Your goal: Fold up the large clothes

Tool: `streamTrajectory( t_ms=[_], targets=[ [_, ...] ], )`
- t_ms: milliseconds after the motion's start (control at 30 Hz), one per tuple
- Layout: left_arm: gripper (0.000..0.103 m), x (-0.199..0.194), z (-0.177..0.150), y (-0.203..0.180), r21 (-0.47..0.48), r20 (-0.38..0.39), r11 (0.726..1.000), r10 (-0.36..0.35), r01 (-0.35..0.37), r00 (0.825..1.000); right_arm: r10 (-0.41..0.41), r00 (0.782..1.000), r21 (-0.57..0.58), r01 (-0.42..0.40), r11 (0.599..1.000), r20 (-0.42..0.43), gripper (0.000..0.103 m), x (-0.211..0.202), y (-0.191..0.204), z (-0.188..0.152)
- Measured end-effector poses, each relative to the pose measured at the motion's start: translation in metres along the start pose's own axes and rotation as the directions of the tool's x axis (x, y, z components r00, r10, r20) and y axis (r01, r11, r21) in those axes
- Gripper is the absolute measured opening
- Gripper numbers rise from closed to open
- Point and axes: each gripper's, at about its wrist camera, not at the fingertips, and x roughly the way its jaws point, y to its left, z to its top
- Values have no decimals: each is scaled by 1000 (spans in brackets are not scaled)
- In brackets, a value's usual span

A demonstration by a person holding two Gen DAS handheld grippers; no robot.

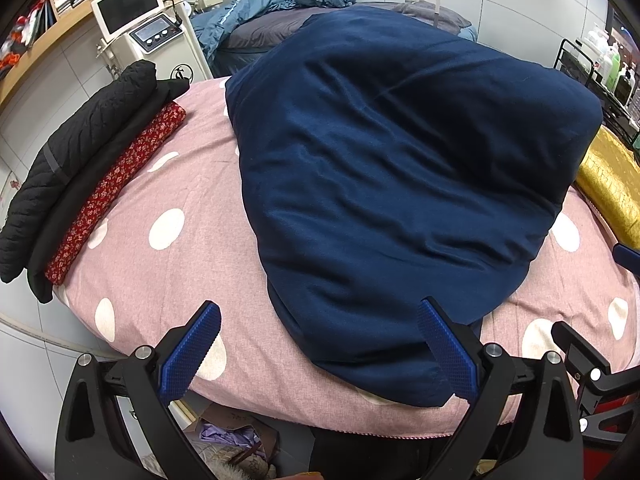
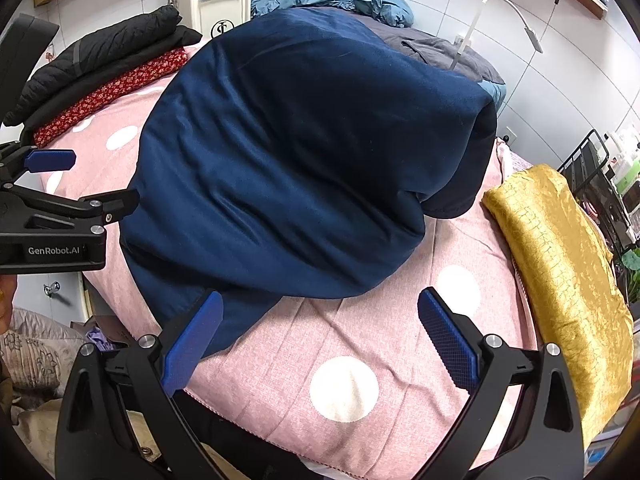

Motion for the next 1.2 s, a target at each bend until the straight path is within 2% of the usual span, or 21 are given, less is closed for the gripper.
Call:
streamTrajectory(
  t_ms=[1067, 1200],
  targets=[
    [97, 11, -1, 6, -2, -23, 1000, -4, 4, 1000, -3, 1000, 5, 3, 1000, -16, 96, 7, -1, 0],
    [97, 14, 1, 14, -10, -15, 1000, -27, 26, 1000, 4, 1000, 4, -4, 1000, -14, 96, 7, 0, 0]
  ],
)
